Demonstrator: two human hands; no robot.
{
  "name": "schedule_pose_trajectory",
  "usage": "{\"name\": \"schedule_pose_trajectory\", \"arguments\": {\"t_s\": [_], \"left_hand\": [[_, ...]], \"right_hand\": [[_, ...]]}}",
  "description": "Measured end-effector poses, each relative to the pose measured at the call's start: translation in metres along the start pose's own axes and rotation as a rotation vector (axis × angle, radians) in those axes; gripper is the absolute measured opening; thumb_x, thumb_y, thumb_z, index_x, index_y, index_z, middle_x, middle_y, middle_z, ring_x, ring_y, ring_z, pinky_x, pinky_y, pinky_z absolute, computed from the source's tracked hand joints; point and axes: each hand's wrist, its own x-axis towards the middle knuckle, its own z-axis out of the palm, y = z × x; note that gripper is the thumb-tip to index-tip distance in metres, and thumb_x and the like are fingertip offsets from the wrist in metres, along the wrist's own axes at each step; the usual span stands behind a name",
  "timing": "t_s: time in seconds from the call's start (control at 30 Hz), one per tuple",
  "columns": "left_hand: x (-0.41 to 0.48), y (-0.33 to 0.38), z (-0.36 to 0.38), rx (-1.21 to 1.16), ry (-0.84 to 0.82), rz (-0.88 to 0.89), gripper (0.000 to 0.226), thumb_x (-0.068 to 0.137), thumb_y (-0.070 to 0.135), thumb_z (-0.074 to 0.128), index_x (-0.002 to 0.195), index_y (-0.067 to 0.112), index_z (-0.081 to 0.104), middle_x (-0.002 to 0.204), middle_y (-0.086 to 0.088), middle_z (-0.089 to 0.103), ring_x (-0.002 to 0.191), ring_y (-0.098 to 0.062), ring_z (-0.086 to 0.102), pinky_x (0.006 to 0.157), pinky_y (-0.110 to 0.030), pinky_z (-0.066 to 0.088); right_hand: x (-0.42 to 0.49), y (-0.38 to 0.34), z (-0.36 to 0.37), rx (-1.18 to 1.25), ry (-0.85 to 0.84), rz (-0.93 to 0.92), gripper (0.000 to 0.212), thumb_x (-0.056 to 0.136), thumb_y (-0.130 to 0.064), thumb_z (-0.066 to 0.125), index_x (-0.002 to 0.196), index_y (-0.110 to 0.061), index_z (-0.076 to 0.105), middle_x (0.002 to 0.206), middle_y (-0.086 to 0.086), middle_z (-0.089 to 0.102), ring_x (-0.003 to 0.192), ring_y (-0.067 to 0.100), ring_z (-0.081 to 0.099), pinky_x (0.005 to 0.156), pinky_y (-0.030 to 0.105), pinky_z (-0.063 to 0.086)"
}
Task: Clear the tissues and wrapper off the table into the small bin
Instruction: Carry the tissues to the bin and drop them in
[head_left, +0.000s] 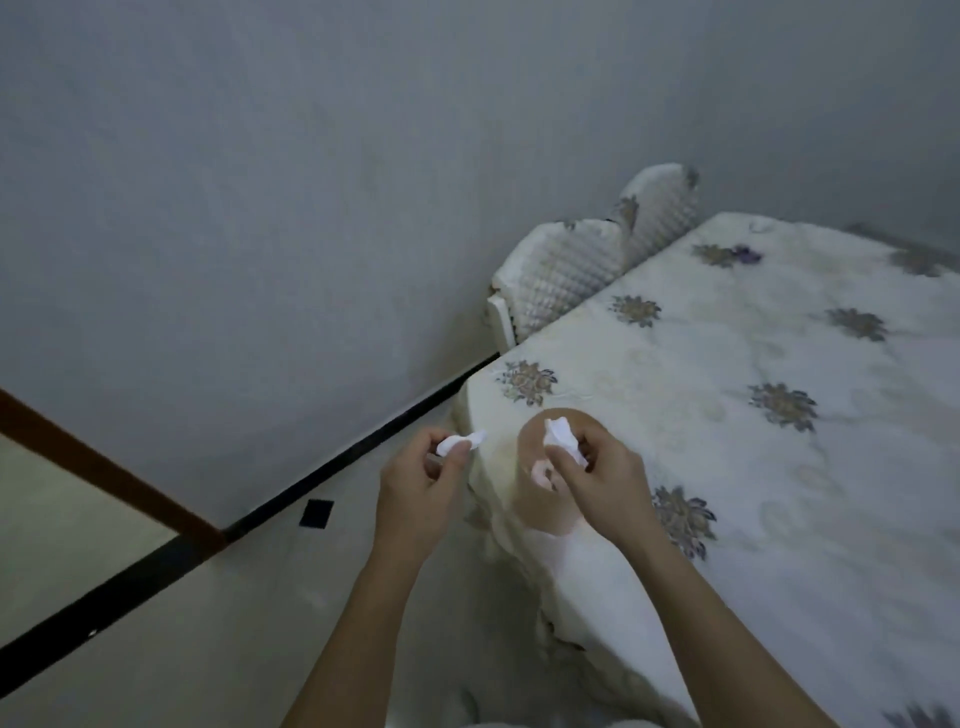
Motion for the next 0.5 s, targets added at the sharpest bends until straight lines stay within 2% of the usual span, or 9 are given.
{"name": "schedule_pose_trajectory", "arguments": {"t_s": [0.07, 0.2, 0.23, 0.3, 0.37, 0.4, 0.47, 0.5], "left_hand": [[0.020, 0.004, 0.007, 0.046, -0.074, 0.100, 0.016, 0.092, 0.035, 0.064, 0.077, 0.030, 0.059, 0.053, 0.009, 0.047, 0.048, -0.008, 0.040, 0.047, -0.022, 0.032], [0.059, 0.008, 0.031, 0.248, -0.195, 0.330, 0.015, 0.093, 0.036, 0.063, 0.082, 0.028, 0.057, 0.062, 0.008, 0.051, 0.055, -0.013, 0.049, 0.053, -0.033, 0.042], [0.067, 0.009, 0.039, 0.290, -0.215, 0.373, 0.014, 0.092, 0.036, 0.063, 0.083, 0.028, 0.057, 0.064, 0.010, 0.052, 0.056, -0.010, 0.049, 0.053, -0.032, 0.042], [0.079, 0.011, 0.054, 0.352, -0.247, 0.441, 0.011, 0.091, 0.036, 0.064, 0.087, 0.027, 0.059, 0.070, 0.014, 0.053, 0.059, -0.001, 0.049, 0.058, -0.018, 0.038], [0.086, 0.011, 0.068, 0.377, -0.275, 0.508, 0.011, 0.090, 0.034, 0.066, 0.090, 0.023, 0.062, 0.076, 0.014, 0.057, 0.062, 0.000, 0.048, 0.060, -0.013, 0.038], [0.089, 0.010, 0.075, 0.384, -0.296, 0.525, 0.012, 0.089, 0.033, 0.066, 0.091, 0.023, 0.062, 0.079, 0.012, 0.059, 0.063, -0.003, 0.047, 0.060, -0.016, 0.040], [0.092, 0.008, 0.084, 0.398, -0.325, 0.537, 0.014, 0.089, 0.036, 0.064, 0.091, 0.023, 0.060, 0.080, 0.010, 0.060, 0.065, -0.010, 0.048, 0.060, -0.035, 0.049], [0.094, 0.007, 0.088, 0.409, -0.332, 0.539, 0.015, 0.089, 0.038, 0.063, 0.092, 0.023, 0.059, 0.081, 0.010, 0.060, 0.067, -0.013, 0.051, 0.060, -0.039, 0.050]], "right_hand": [[0.003, 0.001, -0.011, -0.058, 0.060, 0.011, 0.011, 0.092, -0.039, 0.060, 0.092, -0.029, 0.063, 0.073, -0.006, 0.065, 0.067, 0.005, 0.059, 0.057, 0.024, 0.043], [0.012, 0.002, -0.031, -0.195, 0.169, 0.061, 0.016, 0.093, -0.043, 0.055, 0.094, -0.027, 0.059, 0.071, -0.007, 0.062, 0.065, 0.012, 0.057, 0.058, 0.036, 0.047], [0.014, 0.002, -0.036, -0.244, 0.187, 0.070, 0.017, 0.093, -0.044, 0.054, 0.094, -0.028, 0.057, 0.071, -0.008, 0.060, 0.065, 0.013, 0.057, 0.058, 0.036, 0.047], [0.020, 0.001, -0.041, -0.330, 0.206, 0.068, 0.018, 0.094, -0.044, 0.053, 0.096, -0.027, 0.057, 0.075, -0.010, 0.060, 0.068, 0.015, 0.057, 0.057, 0.035, 0.046], [0.028, 0.000, -0.043, -0.391, 0.203, 0.069, 0.021, 0.095, -0.042, 0.052, 0.104, -0.025, 0.059, 0.087, -0.007, 0.064, 0.077, 0.019, 0.059, 0.061, 0.035, 0.048], [0.031, 0.000, -0.043, -0.418, 0.196, 0.068, 0.023, 0.095, -0.041, 0.051, 0.108, -0.024, 0.059, 0.092, -0.005, 0.065, 0.081, 0.020, 0.060, 0.063, 0.035, 0.049], [0.037, 0.000, -0.041, -0.470, 0.176, 0.052, 0.026, 0.095, -0.040, 0.049, 0.112, -0.024, 0.059, 0.097, -0.003, 0.066, 0.086, 0.022, 0.060, 0.064, 0.035, 0.049], [0.040, -0.001, -0.039, -0.484, 0.169, 0.042, 0.026, 0.095, -0.040, 0.048, 0.113, -0.024, 0.058, 0.097, -0.003, 0.066, 0.086, 0.022, 0.060, 0.064, 0.036, 0.048]]}}
